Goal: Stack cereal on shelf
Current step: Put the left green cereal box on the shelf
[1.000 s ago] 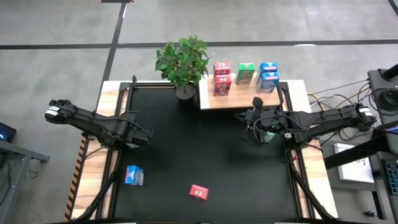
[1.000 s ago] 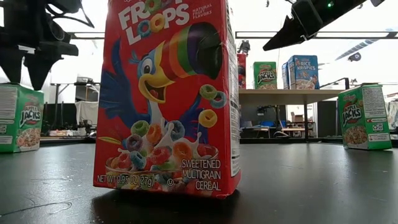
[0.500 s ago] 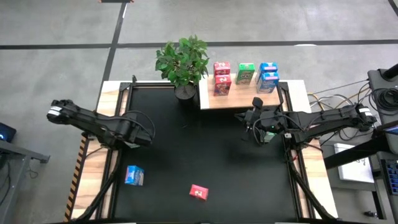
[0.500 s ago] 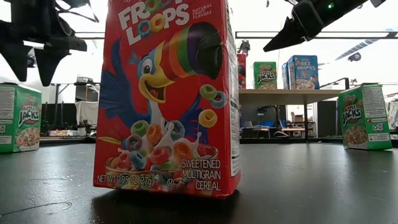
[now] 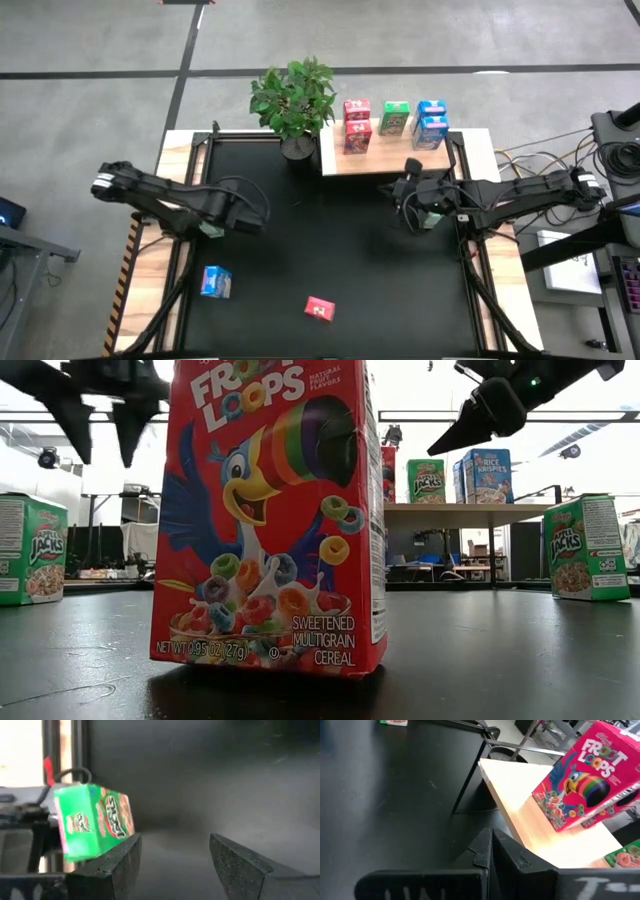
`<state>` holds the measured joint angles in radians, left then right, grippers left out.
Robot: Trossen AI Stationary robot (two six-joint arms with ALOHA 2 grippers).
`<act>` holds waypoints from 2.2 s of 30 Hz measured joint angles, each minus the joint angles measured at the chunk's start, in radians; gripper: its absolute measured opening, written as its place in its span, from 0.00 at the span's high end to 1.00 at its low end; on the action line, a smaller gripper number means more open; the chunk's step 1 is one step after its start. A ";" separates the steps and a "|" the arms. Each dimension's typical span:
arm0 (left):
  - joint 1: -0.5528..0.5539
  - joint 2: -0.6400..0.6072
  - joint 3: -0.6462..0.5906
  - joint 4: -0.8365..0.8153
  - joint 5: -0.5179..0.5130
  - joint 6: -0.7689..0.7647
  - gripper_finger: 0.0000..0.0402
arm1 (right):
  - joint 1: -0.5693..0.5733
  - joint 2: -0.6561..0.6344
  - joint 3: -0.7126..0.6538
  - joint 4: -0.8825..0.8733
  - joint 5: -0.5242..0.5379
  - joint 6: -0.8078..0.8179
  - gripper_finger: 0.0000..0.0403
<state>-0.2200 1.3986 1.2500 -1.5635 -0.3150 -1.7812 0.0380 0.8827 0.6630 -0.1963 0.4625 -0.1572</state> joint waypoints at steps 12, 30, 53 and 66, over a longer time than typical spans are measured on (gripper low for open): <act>0.119 0.024 -0.169 -0.009 0.202 0.007 0.46 | -0.015 -0.005 -0.012 0.001 -0.003 0.000 0.98; 0.116 0.006 0.022 -0.008 -0.081 0.160 0.61 | -0.077 -0.004 -0.040 0.019 -0.027 0.005 0.98; 0.204 -0.190 -0.087 -0.007 -0.037 0.391 0.55 | -0.114 -0.004 -0.042 0.057 -0.131 -0.039 0.98; 0.203 -0.222 -0.268 -0.007 0.044 0.303 0.44 | -0.116 -0.004 -0.057 0.058 -0.201 -0.027 0.98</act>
<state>-0.0166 1.1763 0.9821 -1.5704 -0.2707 -1.4780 -0.0776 0.8787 0.6062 -0.1387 0.2615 -0.1837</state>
